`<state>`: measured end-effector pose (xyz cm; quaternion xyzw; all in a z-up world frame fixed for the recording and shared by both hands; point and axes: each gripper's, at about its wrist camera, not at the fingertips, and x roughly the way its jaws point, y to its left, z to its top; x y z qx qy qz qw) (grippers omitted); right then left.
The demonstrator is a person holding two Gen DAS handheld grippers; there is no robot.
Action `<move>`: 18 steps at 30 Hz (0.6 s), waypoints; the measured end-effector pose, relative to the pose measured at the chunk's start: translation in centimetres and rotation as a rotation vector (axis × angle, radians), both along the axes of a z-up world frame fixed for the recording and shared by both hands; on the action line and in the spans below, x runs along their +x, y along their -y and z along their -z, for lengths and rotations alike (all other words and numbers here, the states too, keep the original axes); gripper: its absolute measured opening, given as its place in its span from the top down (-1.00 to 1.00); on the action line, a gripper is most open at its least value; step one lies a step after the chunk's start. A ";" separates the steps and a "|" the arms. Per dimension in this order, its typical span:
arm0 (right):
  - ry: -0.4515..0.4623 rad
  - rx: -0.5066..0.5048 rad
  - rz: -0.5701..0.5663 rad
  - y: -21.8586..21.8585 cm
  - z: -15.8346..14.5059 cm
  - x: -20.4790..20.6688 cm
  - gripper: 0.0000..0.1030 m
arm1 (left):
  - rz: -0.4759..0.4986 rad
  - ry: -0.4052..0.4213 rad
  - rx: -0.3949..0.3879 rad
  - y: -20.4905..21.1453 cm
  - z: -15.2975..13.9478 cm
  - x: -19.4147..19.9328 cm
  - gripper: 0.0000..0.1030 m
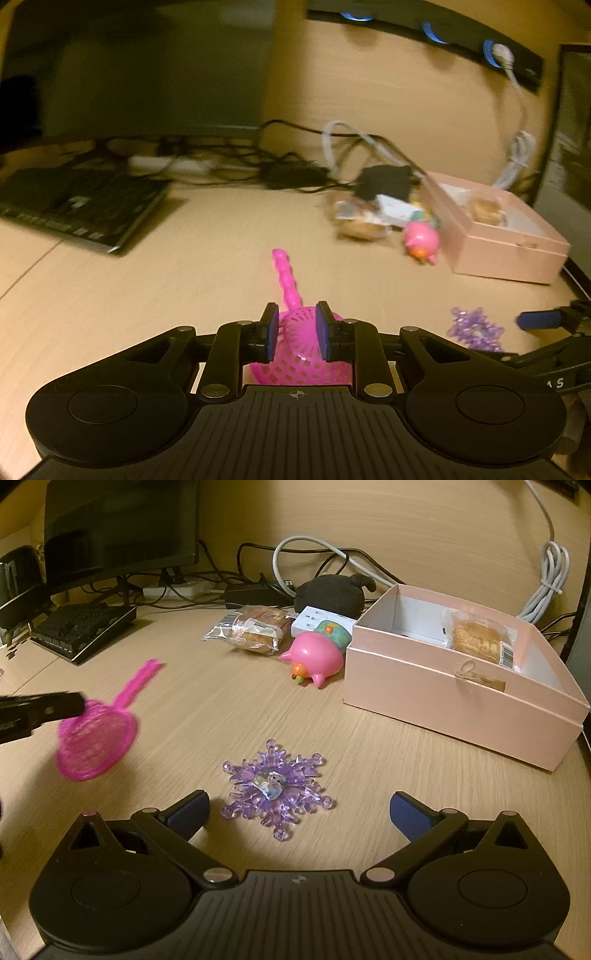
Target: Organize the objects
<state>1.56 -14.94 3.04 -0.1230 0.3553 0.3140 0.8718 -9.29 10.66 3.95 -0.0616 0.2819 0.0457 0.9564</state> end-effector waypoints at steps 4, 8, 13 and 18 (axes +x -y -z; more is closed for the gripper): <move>0.000 -0.001 -0.001 0.0 0.0 0.0 -1.00 | 0.089 -0.028 0.025 0.8 -0.4 2.9 0.54; 0.000 0.000 0.000 0.0 0.0 0.0 -1.00 | 0.116 -0.097 -0.006 0.6 -1.3 4.9 0.54; 0.000 0.001 -0.001 0.0 0.0 -0.1 -1.00 | 0.112 -0.082 -0.038 -0.5 -2.4 2.2 0.54; 0.000 0.001 -0.002 0.0 0.0 0.0 -1.00 | 0.157 -0.170 0.074 -0.2 -0.5 -0.2 0.54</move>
